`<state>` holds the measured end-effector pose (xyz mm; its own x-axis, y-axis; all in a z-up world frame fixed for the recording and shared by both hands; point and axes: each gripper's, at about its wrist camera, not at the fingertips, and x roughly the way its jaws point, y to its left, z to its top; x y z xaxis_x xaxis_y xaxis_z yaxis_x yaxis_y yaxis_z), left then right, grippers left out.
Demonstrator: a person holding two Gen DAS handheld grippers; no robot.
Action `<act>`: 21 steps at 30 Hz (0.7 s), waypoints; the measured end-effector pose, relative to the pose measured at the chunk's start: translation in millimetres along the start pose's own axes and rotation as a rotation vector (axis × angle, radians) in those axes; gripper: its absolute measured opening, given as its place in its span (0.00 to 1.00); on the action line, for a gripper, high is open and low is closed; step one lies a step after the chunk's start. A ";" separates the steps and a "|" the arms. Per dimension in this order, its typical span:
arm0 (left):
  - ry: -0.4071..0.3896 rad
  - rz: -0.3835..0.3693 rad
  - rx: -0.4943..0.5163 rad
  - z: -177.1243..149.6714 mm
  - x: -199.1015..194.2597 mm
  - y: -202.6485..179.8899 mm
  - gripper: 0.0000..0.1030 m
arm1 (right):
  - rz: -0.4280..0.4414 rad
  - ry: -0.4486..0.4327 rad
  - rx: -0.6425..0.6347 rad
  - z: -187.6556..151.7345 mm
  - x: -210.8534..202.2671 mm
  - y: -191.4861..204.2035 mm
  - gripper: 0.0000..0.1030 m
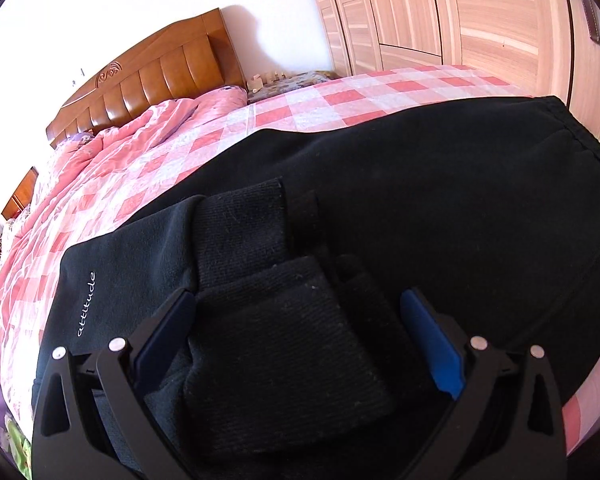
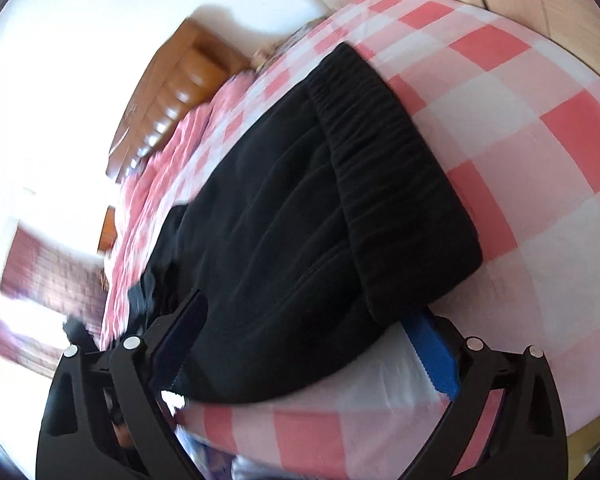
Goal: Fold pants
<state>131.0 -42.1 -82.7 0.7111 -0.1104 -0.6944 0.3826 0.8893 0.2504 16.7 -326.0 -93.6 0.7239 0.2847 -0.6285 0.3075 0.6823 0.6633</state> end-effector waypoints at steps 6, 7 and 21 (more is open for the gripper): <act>-0.004 -0.009 -0.002 -2.0 -2.2 2.3 0.99 | -0.013 0.077 -0.061 -15.2 0.8 9.9 0.85; -0.004 -0.010 -0.003 -1.7 -2.0 2.5 0.99 | -0.009 0.068 -0.046 -15.2 0.5 9.1 0.85; -0.006 -0.013 -0.004 -2.2 -3.4 3.9 0.99 | -0.034 -0.049 0.073 -9.6 5.1 1.6 0.61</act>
<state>128.8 -37.3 -80.8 0.7091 -0.1248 -0.6939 0.3898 0.8896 0.2383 15.0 -317.1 -99.7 0.7410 0.2275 -0.6318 0.3752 0.6399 0.6706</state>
